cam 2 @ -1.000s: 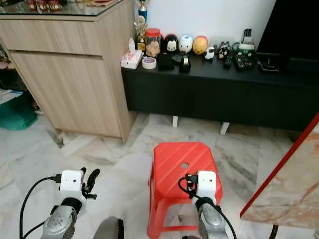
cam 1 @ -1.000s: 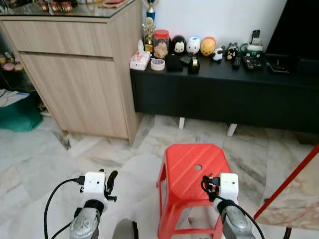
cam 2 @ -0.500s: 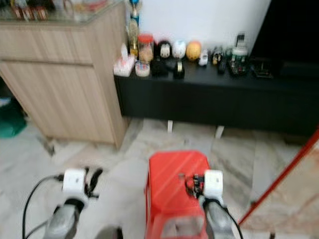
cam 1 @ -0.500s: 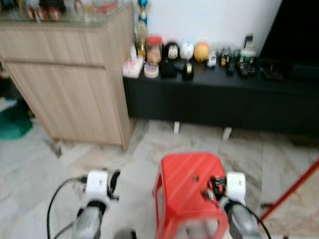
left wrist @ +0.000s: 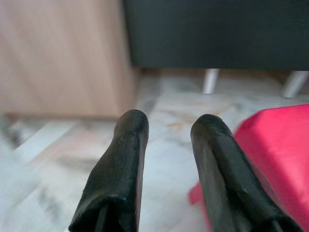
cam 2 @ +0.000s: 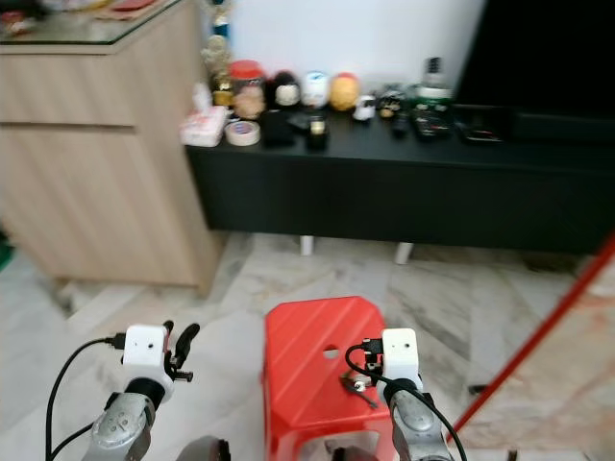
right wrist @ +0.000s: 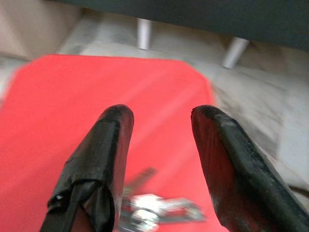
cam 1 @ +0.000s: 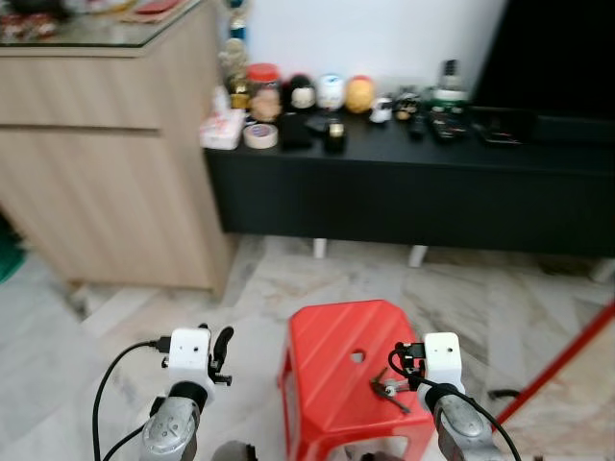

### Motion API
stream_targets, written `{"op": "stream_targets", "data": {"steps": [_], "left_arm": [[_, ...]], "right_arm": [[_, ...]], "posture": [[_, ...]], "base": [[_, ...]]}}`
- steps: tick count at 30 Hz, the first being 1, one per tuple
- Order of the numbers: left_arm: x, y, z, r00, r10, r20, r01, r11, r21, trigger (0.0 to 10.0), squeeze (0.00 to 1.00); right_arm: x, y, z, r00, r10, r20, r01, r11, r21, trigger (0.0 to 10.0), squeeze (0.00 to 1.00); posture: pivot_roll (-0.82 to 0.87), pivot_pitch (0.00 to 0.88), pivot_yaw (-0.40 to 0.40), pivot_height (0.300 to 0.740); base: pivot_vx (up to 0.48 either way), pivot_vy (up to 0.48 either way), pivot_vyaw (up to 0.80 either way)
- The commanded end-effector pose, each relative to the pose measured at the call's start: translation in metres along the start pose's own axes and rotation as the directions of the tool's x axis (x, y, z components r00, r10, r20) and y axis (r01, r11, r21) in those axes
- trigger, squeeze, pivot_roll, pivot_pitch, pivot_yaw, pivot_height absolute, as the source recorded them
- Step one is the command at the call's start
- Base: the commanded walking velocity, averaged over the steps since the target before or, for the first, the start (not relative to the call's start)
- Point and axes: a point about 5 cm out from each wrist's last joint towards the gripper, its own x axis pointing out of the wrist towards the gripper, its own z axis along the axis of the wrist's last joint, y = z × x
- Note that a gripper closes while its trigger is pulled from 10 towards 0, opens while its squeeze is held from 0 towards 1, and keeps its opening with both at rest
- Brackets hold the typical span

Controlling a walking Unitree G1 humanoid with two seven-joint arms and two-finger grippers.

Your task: Hang keys on a hook

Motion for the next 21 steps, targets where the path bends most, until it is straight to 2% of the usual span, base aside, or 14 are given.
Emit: {"op": "stream_targets", "data": {"steps": [1, 5, 8, 9, 13, 21], "left_arm": [[-0.002, 0.004, -0.002, 1.000, 0.010, -0.009, -0.010, 1.000, 0.014, 10.0, 0.00], [-0.002, 0.003, -0.002, 1.000, 0.006, -0.012, -0.006, 1.000, 0.015, 10.0, 0.00], [-0.002, 0.004, -0.002, 1.000, 0.005, -0.012, -0.004, 1.000, 0.015, 10.0, 0.00], [-0.002, 0.004, -0.002, 1.000, 0.004, -0.013, -0.004, 1.000, 0.015, 10.0, 0.00], [-0.002, 0.003, 0.000, 1.000, -0.004, -0.011, 0.004, 1.000, 0.014, 10.0, 0.00], [-0.001, 0.004, 0.004, 1.000, -0.018, -0.006, 0.018, 1.000, 0.016, 10.0, 0.00]], "right_arm": [[0.001, 0.000, -0.001, 1.000, 0.003, -0.019, -0.003, 1.000, -0.008, 10.0, 0.00], [0.001, -0.003, -0.005, 0.998, 0.002, -0.068, -0.003, 1.000, -0.026, 10.0, 0.00], [0.000, -0.004, -0.011, 0.992, 0.009, -0.125, -0.020, 0.996, -0.082, 10.0, 0.00], [0.000, -0.005, -0.014, 0.987, 0.007, -0.159, -0.027, 0.991, -0.128, 10.0, 0.00], [0.000, -0.009, -0.018, 0.972, -0.008, -0.235, -0.035, 0.983, -0.181, 10.0, 0.00], [0.002, -0.013, -0.018, 0.953, -0.018, -0.302, -0.059, 0.968, -0.242, 10.0, 0.00]], "posture": [[0.05, 0.000, -0.041, 0.637], [0.05, 0.000, -0.040, 0.637], [0.05, 0.000, -0.040, 0.637], [0.05, 0.000, -0.040, 0.637], [0.05, 0.000, -0.036, 0.637], [0.06, 0.008, -0.032, 0.637]], "base": [[0.000, 0.000, 0.80], [0.000, 0.000, 0.17], [0.000, 0.000, 0.00], [0.000, 0.000, 0.00], [0.000, 0.000, 0.00], [0.000, 0.000, 0.00]]}}
